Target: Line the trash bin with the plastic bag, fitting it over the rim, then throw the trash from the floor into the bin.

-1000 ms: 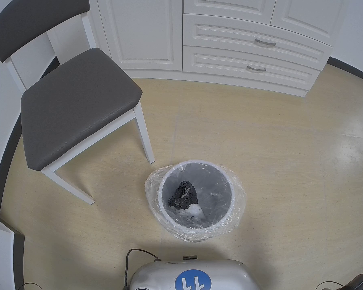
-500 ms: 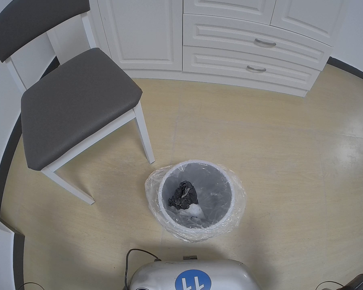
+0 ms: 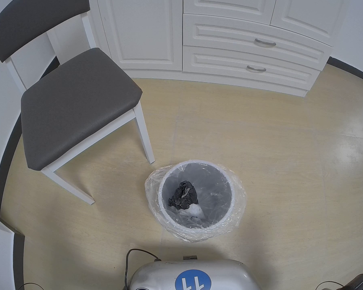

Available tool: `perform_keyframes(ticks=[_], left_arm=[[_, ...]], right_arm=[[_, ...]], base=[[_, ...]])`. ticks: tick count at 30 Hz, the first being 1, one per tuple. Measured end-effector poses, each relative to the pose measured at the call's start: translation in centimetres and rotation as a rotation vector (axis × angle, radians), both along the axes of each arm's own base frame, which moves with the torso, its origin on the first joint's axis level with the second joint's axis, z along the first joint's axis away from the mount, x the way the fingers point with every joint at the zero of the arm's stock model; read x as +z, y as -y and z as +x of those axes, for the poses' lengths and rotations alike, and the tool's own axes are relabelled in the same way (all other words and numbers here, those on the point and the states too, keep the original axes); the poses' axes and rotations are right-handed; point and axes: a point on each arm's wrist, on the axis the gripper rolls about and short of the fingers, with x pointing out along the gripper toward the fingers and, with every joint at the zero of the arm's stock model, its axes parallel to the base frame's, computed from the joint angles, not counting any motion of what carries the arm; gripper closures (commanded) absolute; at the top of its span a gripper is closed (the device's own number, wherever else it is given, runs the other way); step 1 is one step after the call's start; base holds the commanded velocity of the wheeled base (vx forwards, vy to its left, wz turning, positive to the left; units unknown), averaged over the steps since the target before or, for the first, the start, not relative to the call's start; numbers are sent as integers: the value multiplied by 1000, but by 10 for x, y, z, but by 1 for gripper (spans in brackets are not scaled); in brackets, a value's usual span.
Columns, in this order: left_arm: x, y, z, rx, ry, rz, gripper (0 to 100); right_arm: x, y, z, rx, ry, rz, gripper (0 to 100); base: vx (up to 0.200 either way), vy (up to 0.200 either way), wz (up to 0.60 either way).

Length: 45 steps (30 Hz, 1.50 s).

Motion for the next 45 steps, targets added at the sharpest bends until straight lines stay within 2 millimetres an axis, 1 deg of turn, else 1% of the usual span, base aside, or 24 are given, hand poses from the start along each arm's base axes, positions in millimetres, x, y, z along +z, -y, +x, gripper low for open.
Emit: perform_keyframes(ticks=[7, 13, 17, 23, 27, 36, 42, 45], left_arm=[[-30, 0, 18, -5, -109, 8, 0], [-59, 0, 31, -10, -237, 8, 0], [-74, 0, 33, 2, -337, 10, 0], [-77, 0, 33, 8, -355, -3, 0], [-83, 0, 34, -2, -409, -9, 0], [-83, 0, 33, -6, -407, -5, 0], [-83, 0, 33, -6, -405, -3, 0], [-83, 0, 33, -6, -404, -3, 0]], right_arm=[[-14, 0, 4, -12, -155, -75, 0], [-26, 0, 6, -9, -278, -89, 0], [-28, 0, 6, -10, -291, -88, 0], [-28, 0, 6, -12, -289, -64, 0], [-28, 0, 6, 2, -283, -24, 0], [-28, -2, 6, 66, -281, -13, 0], [-36, -3, 7, 123, -363, -11, 0], [-35, -3, 7, 132, -351, 0, 0]], base=[[0, 0, 0], [0, 0, 0], [0, 0, 0], [0, 0, 0], [0, 0, 0], [0, 0, 0], [0, 0, 0], [0, 0, 0]])
